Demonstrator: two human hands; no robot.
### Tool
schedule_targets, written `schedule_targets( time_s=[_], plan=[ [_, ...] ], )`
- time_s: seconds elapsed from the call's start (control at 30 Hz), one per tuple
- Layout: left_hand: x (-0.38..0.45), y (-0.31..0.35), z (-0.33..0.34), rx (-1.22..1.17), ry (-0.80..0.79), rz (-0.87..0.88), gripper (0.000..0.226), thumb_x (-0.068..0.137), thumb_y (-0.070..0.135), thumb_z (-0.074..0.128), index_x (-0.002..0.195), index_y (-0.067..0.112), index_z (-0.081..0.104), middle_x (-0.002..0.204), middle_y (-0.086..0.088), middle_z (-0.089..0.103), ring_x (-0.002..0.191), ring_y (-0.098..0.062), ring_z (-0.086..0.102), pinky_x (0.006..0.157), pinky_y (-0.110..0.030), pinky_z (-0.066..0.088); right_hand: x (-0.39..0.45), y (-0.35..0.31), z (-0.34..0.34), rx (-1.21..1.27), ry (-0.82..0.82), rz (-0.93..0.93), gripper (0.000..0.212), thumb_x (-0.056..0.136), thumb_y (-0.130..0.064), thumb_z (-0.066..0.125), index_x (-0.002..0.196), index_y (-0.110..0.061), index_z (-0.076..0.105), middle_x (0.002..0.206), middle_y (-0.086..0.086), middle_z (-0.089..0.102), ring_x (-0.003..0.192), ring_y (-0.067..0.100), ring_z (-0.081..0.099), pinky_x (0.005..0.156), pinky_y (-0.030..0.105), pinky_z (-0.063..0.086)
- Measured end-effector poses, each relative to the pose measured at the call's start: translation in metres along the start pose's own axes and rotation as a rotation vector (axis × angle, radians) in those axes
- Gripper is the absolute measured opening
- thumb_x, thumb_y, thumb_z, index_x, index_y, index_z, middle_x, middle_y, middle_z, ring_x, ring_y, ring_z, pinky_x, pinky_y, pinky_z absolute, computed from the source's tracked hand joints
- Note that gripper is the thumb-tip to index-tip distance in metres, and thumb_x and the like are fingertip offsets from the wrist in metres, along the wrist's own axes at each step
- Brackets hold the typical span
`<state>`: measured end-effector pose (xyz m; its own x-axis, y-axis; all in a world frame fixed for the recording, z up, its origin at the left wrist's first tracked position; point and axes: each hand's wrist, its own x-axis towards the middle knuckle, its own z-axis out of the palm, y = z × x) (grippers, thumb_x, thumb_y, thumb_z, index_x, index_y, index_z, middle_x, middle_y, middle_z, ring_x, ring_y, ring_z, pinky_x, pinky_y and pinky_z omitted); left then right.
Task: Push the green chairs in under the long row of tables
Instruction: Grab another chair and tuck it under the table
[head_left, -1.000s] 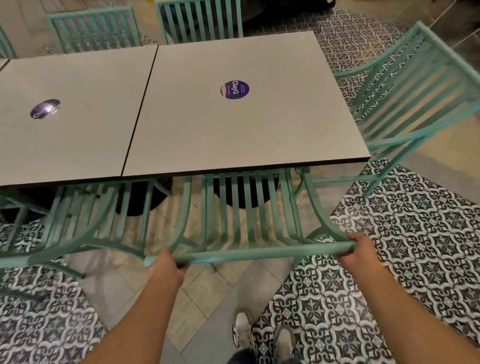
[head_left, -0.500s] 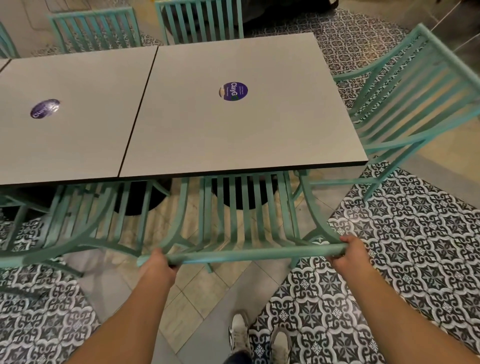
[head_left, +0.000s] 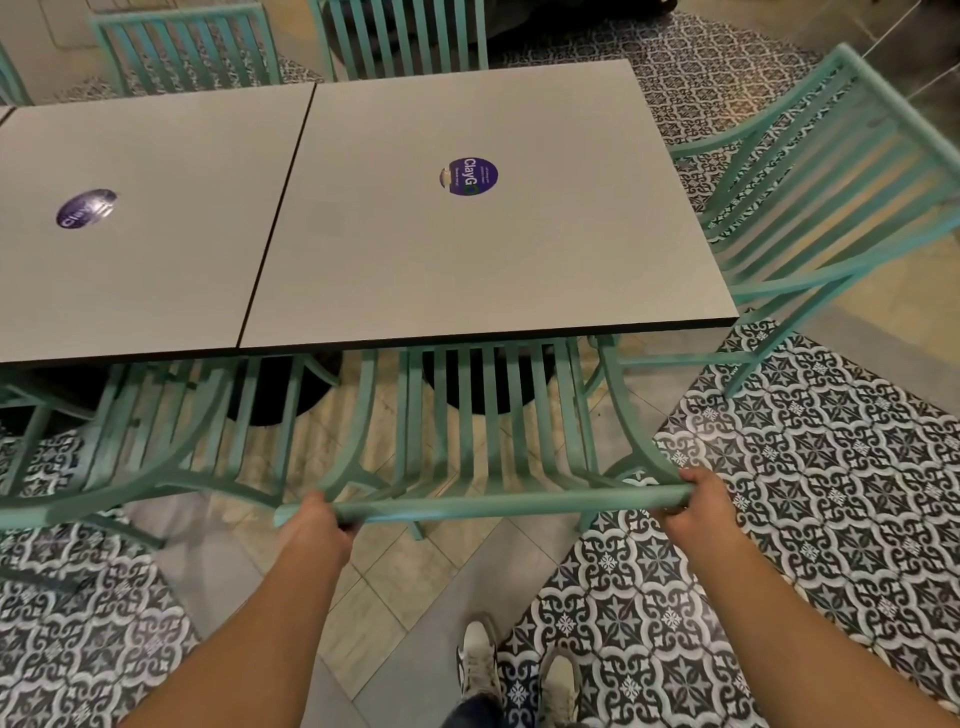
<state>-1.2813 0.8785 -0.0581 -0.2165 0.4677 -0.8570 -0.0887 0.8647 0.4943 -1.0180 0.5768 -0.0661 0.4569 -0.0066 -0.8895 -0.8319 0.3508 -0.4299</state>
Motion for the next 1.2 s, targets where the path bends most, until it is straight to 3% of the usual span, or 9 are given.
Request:
schedule_targets(
  time_s=[0.2,0.27,0.43,0.63,0.77,0.9,1.0,1.1,1.2],
  plan=[
    [-0.004,0.0,-0.002,0.003,-0.009,0.003,0.046,0.092,0.029,0.064,0.129,0.006,0.048,0.114,-0.015,0.055,0.09,-0.032,0.057,0.07,-0.039,0.056,-0.002,0.001,-0.001,-0.004,0.003,-0.017,0.014,0.089,-0.008,0.048,0.102,-0.008,0.052,0.121,0.013,0.058,0.107,0.029,0.059,0.062,0.039,0.051],
    [-0.005,0.0,-0.003,0.01,-0.02,0.011,0.048,0.092,0.029,0.064,0.13,0.006,0.047,0.116,-0.016,0.056,0.091,-0.032,0.059,0.064,-0.04,0.056,-0.003,0.001,-0.001,-0.002,-0.006,-0.017,0.012,0.089,-0.008,0.048,0.102,-0.008,0.051,0.12,0.013,0.057,0.104,0.028,0.059,0.066,0.041,0.052],
    [-0.007,-0.002,-0.005,0.018,-0.004,0.02,0.05,0.092,0.028,0.065,0.133,0.005,0.046,0.118,-0.018,0.055,0.096,-0.034,0.061,0.054,-0.04,0.054,-0.007,-0.001,0.001,0.009,0.012,-0.011,0.004,0.091,-0.009,0.047,0.095,-0.008,0.05,0.12,0.013,0.056,0.108,0.028,0.057,0.093,0.044,0.05],
    [-0.01,-0.003,-0.004,0.028,-0.009,0.009,0.049,0.093,0.03,0.063,0.132,0.004,0.047,0.122,-0.02,0.058,0.091,-0.034,0.063,0.049,-0.038,0.052,-0.003,-0.004,0.003,-0.021,0.049,-0.012,0.011,0.087,-0.008,0.048,0.098,-0.006,0.051,0.123,0.015,0.057,0.1,0.029,0.059,0.09,0.047,0.052],
    [-0.014,-0.005,-0.003,0.009,-0.02,0.02,0.049,0.094,0.028,0.062,0.134,0.004,0.045,0.123,-0.02,0.057,0.094,-0.034,0.062,0.058,-0.039,0.054,-0.002,-0.004,0.003,-0.026,0.06,-0.022,0.006,0.087,-0.008,0.049,0.092,-0.007,0.051,0.119,0.015,0.057,0.102,0.03,0.059,0.088,0.047,0.053],
    [-0.008,-0.003,-0.006,0.021,-0.027,0.016,0.052,0.093,0.028,0.064,0.133,0.002,0.045,0.122,-0.02,0.057,0.1,-0.036,0.063,0.05,-0.038,0.053,0.0,-0.003,0.002,-0.044,0.062,-0.027,0.009,0.086,-0.009,0.05,0.094,-0.007,0.053,0.12,0.015,0.057,0.101,0.028,0.059,0.089,0.046,0.053],
    [-0.003,-0.005,-0.008,0.104,0.0,0.042,0.053,0.092,0.032,0.063,0.133,0.003,0.044,0.122,-0.018,0.057,0.103,-0.034,0.062,0.064,-0.038,0.054,-0.001,-0.003,0.001,-0.043,0.054,-0.029,0.007,0.089,-0.009,0.049,0.094,-0.007,0.053,0.116,0.014,0.057,0.097,0.028,0.059,0.083,0.045,0.054],
    [0.002,-0.003,-0.021,0.582,0.239,0.338,0.071,0.087,0.039,0.063,0.14,0.004,0.033,0.134,-0.022,0.046,0.112,-0.04,0.053,0.084,-0.048,0.048,-0.005,0.0,-0.004,-0.193,0.065,-0.1,0.015,0.092,-0.015,0.051,0.103,-0.007,0.055,0.116,0.016,0.058,0.103,0.029,0.058,0.082,0.047,0.053],
    [0.005,0.014,-0.028,1.138,0.228,0.857,0.074,0.09,0.041,0.055,0.149,0.01,0.022,0.152,-0.018,0.028,0.134,-0.041,0.032,0.109,-0.054,0.028,-0.011,0.001,-0.011,-0.367,0.115,-0.283,0.052,0.092,-0.024,0.057,0.139,-0.01,0.039,0.117,0.014,0.057,0.102,0.026,0.057,0.091,0.049,0.05]
  ],
)
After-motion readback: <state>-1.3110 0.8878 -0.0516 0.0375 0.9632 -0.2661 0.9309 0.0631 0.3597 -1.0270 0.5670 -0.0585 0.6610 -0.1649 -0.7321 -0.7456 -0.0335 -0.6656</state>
